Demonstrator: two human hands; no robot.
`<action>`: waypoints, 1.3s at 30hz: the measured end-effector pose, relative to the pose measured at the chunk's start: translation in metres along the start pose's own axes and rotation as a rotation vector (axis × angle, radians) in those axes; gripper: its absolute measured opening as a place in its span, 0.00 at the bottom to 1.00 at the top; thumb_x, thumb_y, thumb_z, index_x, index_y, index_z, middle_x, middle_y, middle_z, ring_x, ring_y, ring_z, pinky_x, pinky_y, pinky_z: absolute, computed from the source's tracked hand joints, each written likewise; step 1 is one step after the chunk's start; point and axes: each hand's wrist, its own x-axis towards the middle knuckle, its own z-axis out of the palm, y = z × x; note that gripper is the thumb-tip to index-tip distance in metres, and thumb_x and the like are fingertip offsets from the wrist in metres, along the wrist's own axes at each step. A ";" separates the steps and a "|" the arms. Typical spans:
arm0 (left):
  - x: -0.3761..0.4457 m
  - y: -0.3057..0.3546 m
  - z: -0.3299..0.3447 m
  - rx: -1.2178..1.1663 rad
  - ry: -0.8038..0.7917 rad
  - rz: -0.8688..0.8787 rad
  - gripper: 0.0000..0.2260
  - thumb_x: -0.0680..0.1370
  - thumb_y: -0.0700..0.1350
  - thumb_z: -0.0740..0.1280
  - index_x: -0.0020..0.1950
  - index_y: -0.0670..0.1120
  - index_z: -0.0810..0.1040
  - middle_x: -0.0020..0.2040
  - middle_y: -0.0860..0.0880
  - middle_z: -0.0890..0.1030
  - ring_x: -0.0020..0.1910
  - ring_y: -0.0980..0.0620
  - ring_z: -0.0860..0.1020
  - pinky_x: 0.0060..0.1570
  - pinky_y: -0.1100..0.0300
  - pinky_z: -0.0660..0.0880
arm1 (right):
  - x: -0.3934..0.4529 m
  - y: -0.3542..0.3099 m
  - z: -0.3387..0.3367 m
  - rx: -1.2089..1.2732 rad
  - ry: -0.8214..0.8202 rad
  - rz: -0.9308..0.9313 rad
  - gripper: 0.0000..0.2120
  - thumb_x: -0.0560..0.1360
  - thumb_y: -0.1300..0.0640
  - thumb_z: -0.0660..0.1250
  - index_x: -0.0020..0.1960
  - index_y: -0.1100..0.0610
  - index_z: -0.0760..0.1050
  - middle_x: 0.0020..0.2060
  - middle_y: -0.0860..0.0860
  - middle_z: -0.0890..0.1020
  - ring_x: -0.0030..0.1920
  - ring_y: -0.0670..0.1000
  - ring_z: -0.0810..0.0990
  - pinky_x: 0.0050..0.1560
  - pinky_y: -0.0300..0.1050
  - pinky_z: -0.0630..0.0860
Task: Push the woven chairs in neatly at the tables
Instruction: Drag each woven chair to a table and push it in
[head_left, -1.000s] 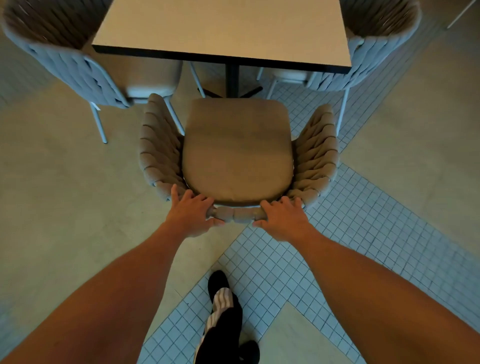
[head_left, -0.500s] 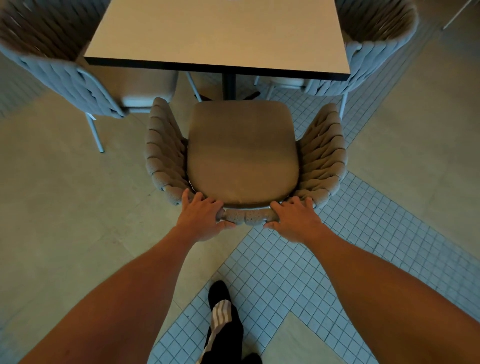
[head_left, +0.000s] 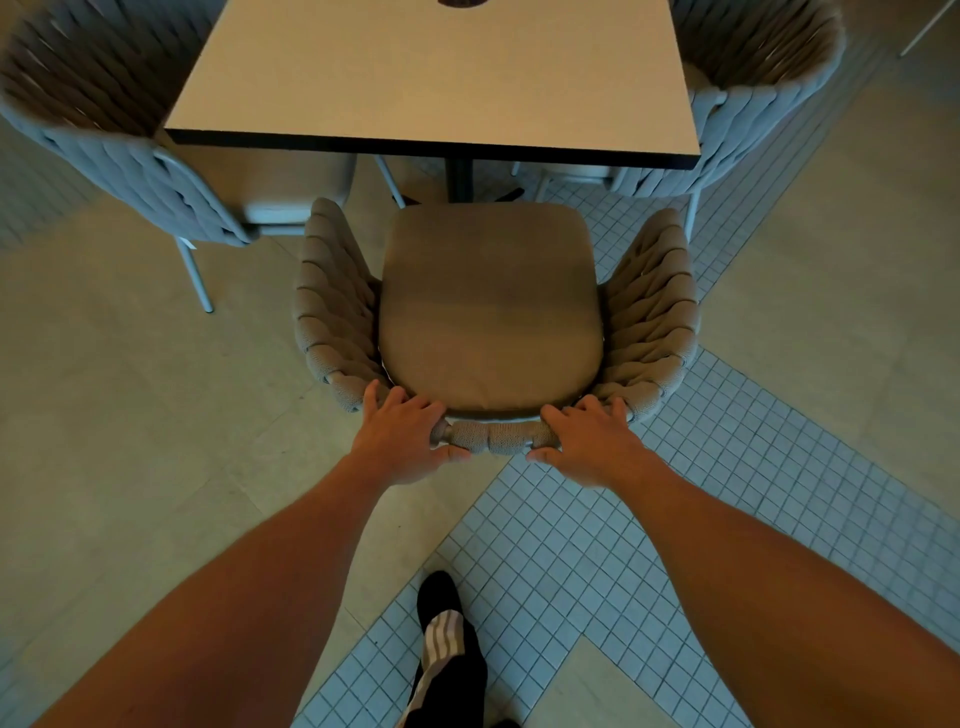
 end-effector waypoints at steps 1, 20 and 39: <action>0.000 0.000 0.000 -0.003 0.000 0.000 0.32 0.71 0.76 0.52 0.58 0.54 0.75 0.56 0.55 0.77 0.64 0.46 0.70 0.73 0.37 0.51 | 0.000 0.000 -0.001 0.004 -0.006 0.004 0.31 0.81 0.31 0.54 0.76 0.49 0.62 0.70 0.51 0.75 0.74 0.58 0.65 0.76 0.67 0.53; 0.001 0.001 -0.008 -0.064 -0.149 -0.064 0.31 0.76 0.72 0.56 0.71 0.54 0.71 0.68 0.52 0.74 0.71 0.46 0.66 0.76 0.40 0.47 | -0.002 -0.003 -0.007 0.036 -0.063 0.032 0.34 0.80 0.30 0.53 0.78 0.50 0.61 0.74 0.50 0.72 0.78 0.57 0.60 0.77 0.69 0.49; -0.077 -0.036 -0.072 -0.438 -0.069 -0.399 0.31 0.80 0.61 0.63 0.80 0.52 0.61 0.76 0.45 0.67 0.73 0.41 0.66 0.69 0.46 0.67 | -0.002 -0.072 -0.124 -0.030 -0.091 -0.213 0.47 0.76 0.28 0.61 0.83 0.56 0.51 0.83 0.55 0.51 0.82 0.58 0.45 0.79 0.68 0.46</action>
